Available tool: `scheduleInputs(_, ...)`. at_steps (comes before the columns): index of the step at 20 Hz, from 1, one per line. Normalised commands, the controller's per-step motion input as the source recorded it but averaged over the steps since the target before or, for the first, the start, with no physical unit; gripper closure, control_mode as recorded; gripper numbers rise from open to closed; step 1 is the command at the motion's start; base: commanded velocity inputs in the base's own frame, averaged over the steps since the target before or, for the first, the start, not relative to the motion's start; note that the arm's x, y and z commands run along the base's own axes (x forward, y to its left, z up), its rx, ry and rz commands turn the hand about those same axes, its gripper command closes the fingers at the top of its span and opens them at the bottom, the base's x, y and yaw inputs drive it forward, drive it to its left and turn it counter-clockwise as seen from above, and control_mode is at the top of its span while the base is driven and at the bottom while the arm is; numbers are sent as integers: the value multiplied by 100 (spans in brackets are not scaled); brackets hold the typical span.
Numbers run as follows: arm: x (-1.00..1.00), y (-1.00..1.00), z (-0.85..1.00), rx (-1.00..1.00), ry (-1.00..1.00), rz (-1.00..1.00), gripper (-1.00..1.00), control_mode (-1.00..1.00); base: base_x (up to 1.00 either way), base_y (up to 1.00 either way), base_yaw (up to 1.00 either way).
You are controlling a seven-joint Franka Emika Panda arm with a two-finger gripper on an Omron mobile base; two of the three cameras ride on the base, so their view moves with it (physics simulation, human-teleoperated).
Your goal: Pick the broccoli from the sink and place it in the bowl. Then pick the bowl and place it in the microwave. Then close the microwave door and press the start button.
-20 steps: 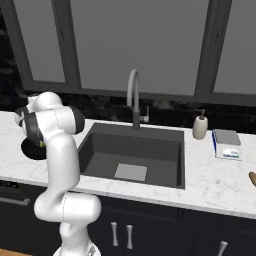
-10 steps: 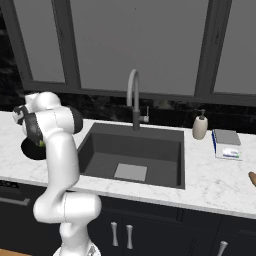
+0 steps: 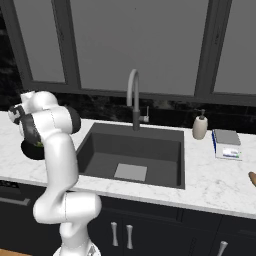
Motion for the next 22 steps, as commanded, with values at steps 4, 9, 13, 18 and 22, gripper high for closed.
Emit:
scheduleInputs(4,-42,-44,28,15,-11,7,-100,-100,0,0,0)
scheduleInputs(9,-41,-53,42,19,0,12,-100,-100,0,0,0)
scheduleInputs(13,-50,-47,34,10,0,29,-100,-100,0,0,0)
scheduleInputs(18,-34,-44,18,5,-6,38,-100,-100,0,0,0)
scheduleInputs(22,-4,-52,21,8,-3,28,-100,-100,0,0,0)
